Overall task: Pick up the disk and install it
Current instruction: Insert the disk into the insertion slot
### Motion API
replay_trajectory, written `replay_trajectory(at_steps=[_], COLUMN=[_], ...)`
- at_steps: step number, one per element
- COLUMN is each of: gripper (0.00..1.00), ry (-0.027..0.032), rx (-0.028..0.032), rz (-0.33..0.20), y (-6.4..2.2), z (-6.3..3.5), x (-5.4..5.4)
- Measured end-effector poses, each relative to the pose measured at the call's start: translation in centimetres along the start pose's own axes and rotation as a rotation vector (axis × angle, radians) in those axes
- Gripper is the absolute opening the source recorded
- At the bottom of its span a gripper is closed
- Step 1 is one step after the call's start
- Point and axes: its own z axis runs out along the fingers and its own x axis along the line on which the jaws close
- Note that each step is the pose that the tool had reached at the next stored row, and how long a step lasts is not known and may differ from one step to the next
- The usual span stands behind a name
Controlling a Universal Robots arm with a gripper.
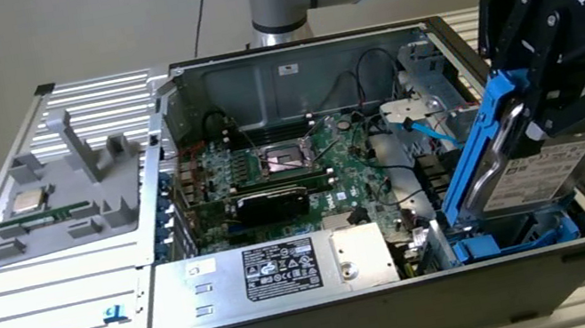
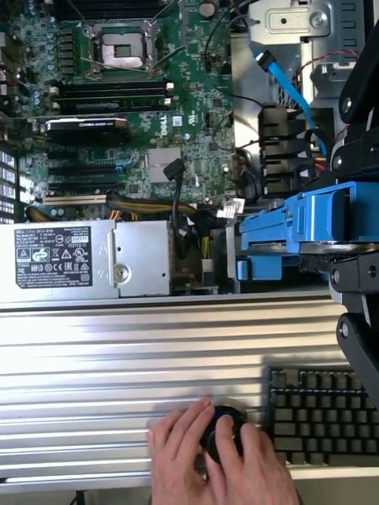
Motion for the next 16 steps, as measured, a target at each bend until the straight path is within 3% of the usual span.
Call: replay_trajectory(at_steps=[16], gripper=[0.37], ry=[0.0000], rx=[0.0000], rz=[-0.001], y=[0.01], z=[1.03], x=[-0.08])
